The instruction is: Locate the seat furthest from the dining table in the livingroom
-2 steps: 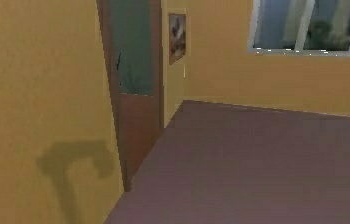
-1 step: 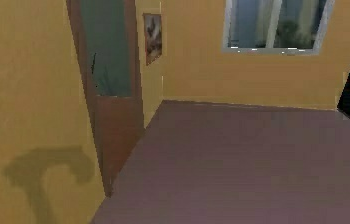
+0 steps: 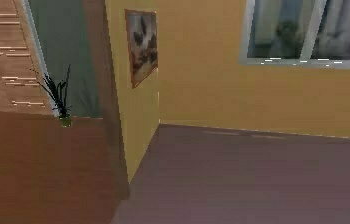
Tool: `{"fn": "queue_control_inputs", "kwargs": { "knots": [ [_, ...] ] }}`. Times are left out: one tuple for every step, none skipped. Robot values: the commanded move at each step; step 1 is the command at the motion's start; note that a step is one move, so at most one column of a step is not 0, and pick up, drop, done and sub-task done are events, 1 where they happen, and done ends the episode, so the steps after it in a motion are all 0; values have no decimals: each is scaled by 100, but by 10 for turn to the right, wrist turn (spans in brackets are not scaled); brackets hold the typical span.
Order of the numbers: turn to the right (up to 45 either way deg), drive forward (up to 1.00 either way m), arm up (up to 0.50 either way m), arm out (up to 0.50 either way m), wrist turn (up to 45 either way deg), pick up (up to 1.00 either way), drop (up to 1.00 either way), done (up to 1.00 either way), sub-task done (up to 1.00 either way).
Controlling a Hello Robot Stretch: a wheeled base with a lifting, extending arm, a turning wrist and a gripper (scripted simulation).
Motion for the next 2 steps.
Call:
{"fn": "queue_control_inputs", "kwargs": {
  "knots": [
    [0,50,0,0,0,0,0,0,0],
    [-450,0,0,0,0,0,0,0,0]
  ]
}}
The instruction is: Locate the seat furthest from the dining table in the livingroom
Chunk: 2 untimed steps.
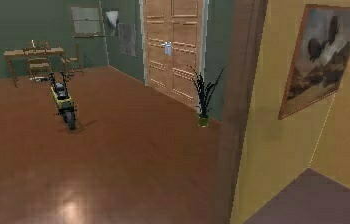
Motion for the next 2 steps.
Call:
{"fn": "queue_control_inputs", "kwargs": {
  "knots": [
    [0,35,0,0,0,0,0,0,0],
    [-330,0,0,0,0,0,0,0,0]
  ]
}}
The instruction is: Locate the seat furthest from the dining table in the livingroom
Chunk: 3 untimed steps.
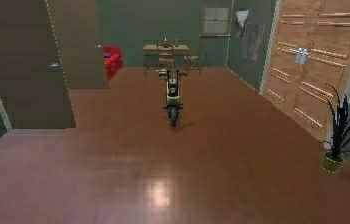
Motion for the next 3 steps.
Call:
{"fn": "queue_control_inputs", "kwargs": {
  "knots": [
    [0,50,0,0,0,0,0,0,0],
    [-120,0,0,0,0,0,0,0,0],
    [0,100,0,0,0,0,0,0,0]
  ]
}}
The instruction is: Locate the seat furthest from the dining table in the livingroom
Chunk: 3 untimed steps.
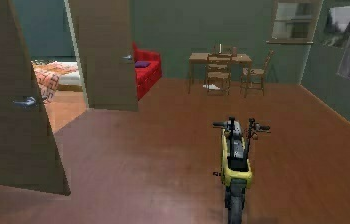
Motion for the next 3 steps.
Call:
{"fn": "queue_control_inputs", "kwargs": {
  "knots": [
    [-30,0,0,0,0,0,0,0,0],
    [0,100,0,0,0,0,0,0,0],
    [0,30,0,0,0,0,0,0,0]
  ]
}}
